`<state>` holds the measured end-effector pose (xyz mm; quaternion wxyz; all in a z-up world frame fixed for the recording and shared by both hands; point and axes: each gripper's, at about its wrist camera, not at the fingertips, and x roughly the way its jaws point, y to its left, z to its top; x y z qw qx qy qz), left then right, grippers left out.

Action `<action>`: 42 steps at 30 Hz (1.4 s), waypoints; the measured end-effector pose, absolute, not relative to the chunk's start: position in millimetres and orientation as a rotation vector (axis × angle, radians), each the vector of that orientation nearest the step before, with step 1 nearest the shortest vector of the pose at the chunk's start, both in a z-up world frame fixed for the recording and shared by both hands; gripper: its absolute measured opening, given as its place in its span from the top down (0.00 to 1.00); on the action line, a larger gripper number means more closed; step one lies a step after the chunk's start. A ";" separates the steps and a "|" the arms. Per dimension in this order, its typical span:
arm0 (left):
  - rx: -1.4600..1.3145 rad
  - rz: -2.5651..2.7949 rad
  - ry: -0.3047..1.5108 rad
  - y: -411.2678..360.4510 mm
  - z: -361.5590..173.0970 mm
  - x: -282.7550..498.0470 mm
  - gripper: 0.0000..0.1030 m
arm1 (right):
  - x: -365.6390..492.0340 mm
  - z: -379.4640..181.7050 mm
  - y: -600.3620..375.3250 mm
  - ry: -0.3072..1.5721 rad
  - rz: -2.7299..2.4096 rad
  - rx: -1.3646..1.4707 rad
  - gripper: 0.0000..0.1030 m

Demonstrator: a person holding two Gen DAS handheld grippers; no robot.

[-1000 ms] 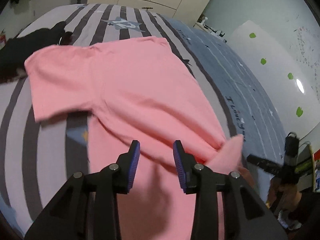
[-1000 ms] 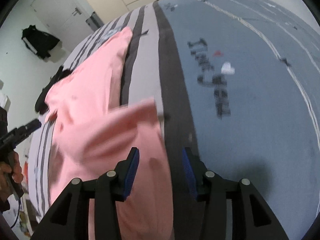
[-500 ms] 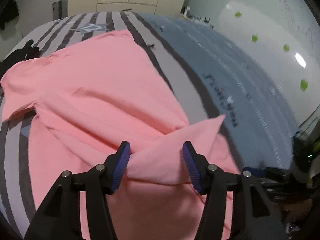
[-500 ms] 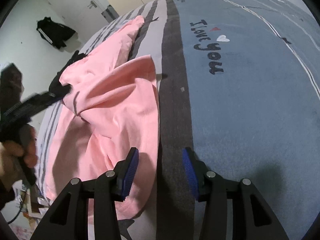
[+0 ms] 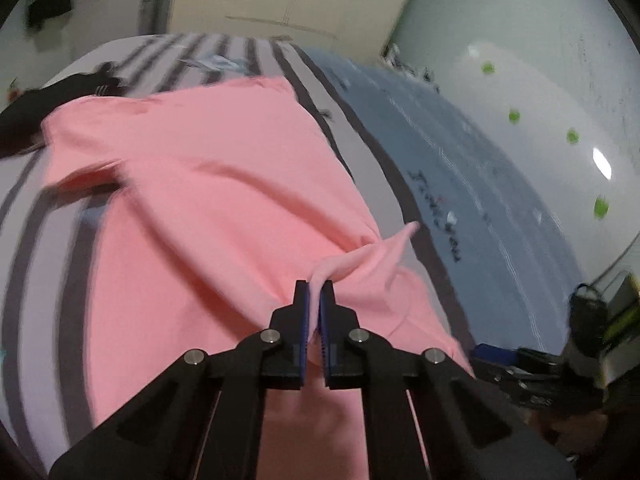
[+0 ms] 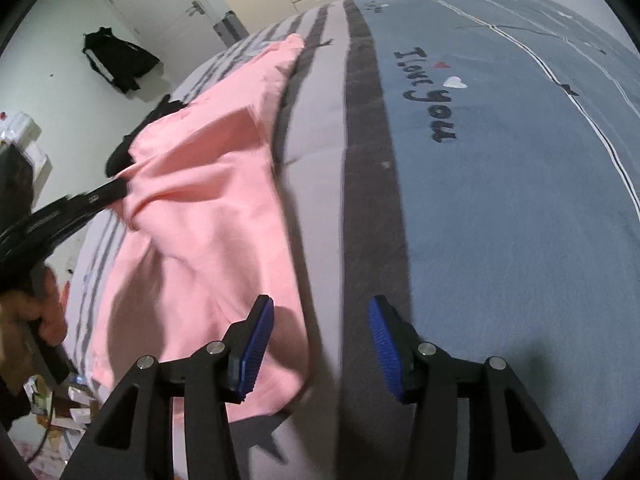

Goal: Fold clothes

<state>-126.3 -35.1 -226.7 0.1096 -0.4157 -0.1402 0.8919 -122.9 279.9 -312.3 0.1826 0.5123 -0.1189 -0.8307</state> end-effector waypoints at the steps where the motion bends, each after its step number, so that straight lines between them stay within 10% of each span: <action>1: -1.219 2.639 -0.455 -50.5 -223.0 -112.0 0.96 | -117.9 -309.8 277.9 -0.333 -2.333 1.442 0.54; 11: -1.498 2.645 -0.767 -141.8 -276.8 -50.1 0.95 | -84.8 -317.5 229.6 -0.214 -2.245 1.476 0.47; 18: -1.333 2.605 -0.612 -83.8 -248.1 -97.4 0.44 | -90.0 -325.7 219.9 -0.202 -2.268 1.491 0.48; 21: -1.348 2.591 -0.485 -56.5 -247.7 -121.1 0.41 | -85.4 -326.2 219.4 -0.167 -2.282 1.480 0.48; 24: -1.388 2.547 -0.358 -32.4 -260.8 -143.8 0.44 | -84.2 -327.4 218.3 -0.169 -2.296 1.474 0.50; 27: -1.389 2.513 -0.303 -25.8 -264.5 -144.9 0.99 | -84.8 -328.9 215.9 -0.164 -2.309 1.470 0.54; 33: -1.245 2.545 -0.435 -60.4 -234.0 -91.3 0.99 | -75.0 -321.8 218.3 -0.221 -2.301 1.471 0.93; 42: -1.416 2.525 -0.624 -112.6 -256.3 5.7 0.99 | -44.3 -308.1 208.1 -0.195 -2.254 1.485 0.95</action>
